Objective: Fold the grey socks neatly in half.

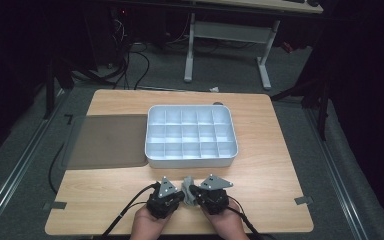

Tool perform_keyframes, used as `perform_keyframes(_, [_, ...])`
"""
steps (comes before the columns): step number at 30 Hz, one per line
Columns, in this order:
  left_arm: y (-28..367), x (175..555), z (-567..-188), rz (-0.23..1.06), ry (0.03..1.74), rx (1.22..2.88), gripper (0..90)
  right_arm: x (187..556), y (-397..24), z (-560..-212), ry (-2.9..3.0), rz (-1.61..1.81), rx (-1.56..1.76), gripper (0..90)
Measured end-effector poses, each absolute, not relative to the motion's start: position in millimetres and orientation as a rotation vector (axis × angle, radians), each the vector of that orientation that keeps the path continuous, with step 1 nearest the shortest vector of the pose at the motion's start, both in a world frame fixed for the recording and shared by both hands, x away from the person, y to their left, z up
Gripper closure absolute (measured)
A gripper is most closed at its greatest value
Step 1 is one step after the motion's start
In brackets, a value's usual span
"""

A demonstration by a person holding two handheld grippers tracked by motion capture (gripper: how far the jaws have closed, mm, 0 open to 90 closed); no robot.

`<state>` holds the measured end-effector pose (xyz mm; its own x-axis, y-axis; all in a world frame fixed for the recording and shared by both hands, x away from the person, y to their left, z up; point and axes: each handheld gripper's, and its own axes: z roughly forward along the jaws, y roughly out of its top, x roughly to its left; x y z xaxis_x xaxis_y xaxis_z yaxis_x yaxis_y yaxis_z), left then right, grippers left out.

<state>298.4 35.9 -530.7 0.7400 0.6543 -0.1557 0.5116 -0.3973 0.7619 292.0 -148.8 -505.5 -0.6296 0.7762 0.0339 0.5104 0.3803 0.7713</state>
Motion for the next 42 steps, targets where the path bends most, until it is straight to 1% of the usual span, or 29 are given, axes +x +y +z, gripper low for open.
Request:
perform_keyframes(5, [32,298,-532,0.212,0.862,2.096,87.5,290,-149,-505,2.313,1.120,1.116,89.8])
perform_keyframes(7, [31,298,-532,0.220,0.855,2.111,89.9,287,-147,-507,2.326,1.132,1.102,90.0])
perform_keyframes(10, [31,297,-532,0.231,0.852,2.121,90.0,285,-146,-511,2.328,1.125,1.095,90.0])
perform_keyframes(13, [33,298,-532,0.231,0.855,2.124,89.9,286,-150,-521,2.329,1.156,1.137,90.0])
perform_keyframes(15, [34,298,-532,0.228,0.860,2.120,89.9,286,-151,-522,2.327,1.168,1.142,90.0])
perform_keyframes(19, [38,297,-532,0.233,0.871,2.116,86.7,285,-149,-522,2.327,1.145,1.117,90.0])
perform_keyframes(25, [46,294,-525,0.251,0.874,2.054,87.6,284,-148,-523,2.325,1.146,1.105,90.0])
perform_keyframes(29, [47,292,-517,0.279,0.852,2.013,89.9,284,-149,-524,2.327,1.158,1.100,90.0])
perform_keyframes(36, [43,296,-502,0.287,0.811,1.957,90.0,281,-146,-525,2.329,1.173,1.084,90.0])
perform_keyframes(42, [35,307,-508,0.273,0.837,1.966,90.0,279,-144,-525,2.339,1.183,1.060,90.0])
